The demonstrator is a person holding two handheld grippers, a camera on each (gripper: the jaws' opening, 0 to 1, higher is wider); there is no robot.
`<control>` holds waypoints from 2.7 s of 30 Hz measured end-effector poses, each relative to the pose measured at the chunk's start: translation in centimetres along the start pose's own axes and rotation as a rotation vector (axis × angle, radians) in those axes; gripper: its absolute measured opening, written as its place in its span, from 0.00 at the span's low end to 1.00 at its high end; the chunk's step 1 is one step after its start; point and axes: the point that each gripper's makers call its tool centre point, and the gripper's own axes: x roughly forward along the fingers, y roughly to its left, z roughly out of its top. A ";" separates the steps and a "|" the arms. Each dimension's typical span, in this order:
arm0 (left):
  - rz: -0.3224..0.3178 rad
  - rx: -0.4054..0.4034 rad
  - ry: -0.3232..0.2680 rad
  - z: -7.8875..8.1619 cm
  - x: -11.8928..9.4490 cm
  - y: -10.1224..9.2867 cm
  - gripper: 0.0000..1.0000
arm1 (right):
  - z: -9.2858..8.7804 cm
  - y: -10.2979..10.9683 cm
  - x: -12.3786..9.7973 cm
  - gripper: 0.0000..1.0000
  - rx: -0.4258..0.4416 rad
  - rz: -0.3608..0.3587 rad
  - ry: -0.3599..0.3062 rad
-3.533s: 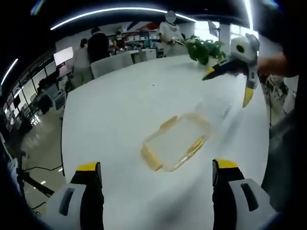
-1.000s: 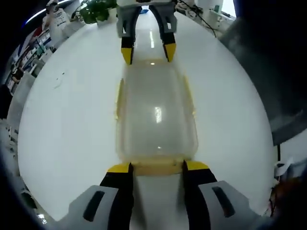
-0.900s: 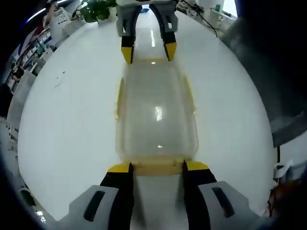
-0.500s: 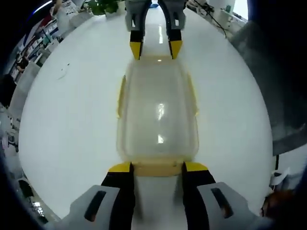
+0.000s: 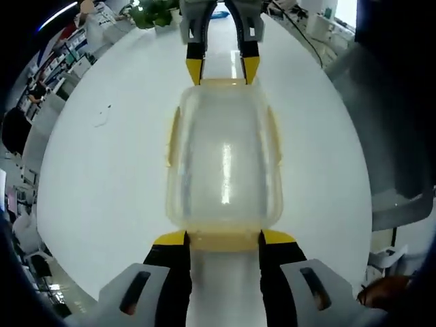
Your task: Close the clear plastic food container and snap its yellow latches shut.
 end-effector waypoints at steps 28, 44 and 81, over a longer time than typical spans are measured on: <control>0.026 -0.005 -0.032 4.9 -0.9 -0.2 0.36 | -2.9 0.5 -3.4 0.36 -0.011 -0.030 0.010; 0.021 0.005 -0.046 8.7 0.8 -0.1 0.36 | -6.7 0.9 -5.1 0.36 0.018 -0.032 0.015; 0.015 0.058 -0.051 16.0 4.6 0.3 0.36 | -14.2 1.3 -8.0 0.36 0.053 -0.057 0.040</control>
